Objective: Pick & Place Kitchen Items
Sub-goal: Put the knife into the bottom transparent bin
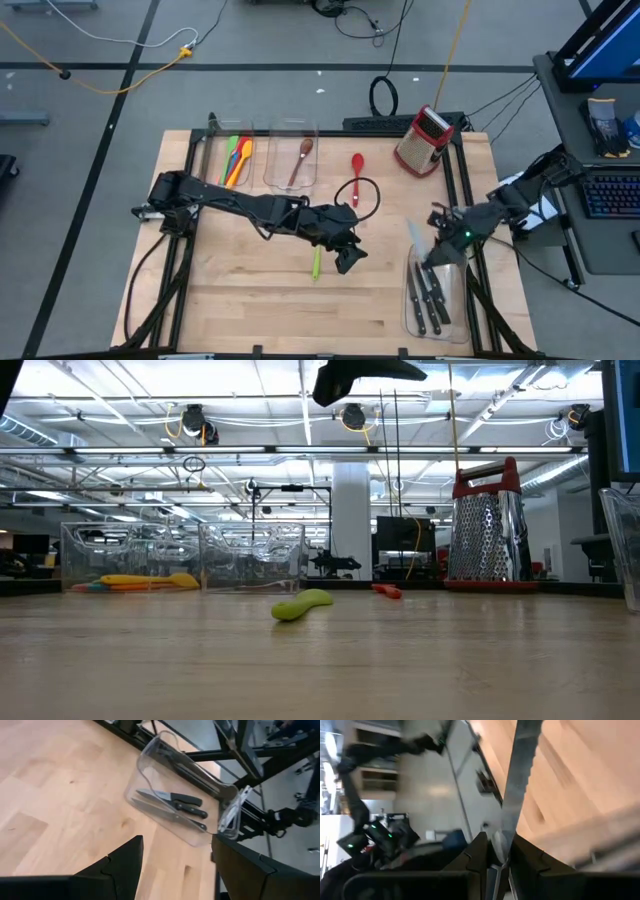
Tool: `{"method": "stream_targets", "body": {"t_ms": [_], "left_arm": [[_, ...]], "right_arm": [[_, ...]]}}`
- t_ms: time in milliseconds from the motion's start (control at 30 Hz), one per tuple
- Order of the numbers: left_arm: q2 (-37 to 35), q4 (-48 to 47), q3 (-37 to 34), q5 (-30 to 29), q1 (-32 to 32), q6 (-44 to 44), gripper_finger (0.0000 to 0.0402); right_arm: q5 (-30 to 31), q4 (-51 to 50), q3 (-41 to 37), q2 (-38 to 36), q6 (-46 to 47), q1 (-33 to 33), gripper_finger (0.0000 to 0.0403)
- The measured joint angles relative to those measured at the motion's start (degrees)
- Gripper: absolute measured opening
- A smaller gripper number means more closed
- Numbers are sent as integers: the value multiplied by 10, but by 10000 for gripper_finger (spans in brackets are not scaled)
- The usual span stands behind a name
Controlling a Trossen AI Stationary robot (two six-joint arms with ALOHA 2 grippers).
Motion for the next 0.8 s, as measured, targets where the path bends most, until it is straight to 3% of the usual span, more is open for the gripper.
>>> {"method": "stream_targets", "body": {"t_ms": [433,800], "left_arm": [[0,-4,0,-65,1,60,241],[0,-81,0,-84,16,75,241]], "right_arm": [[19,-137,0,44,193,134,47],[17,-138,0,155,282,201,49]]}}
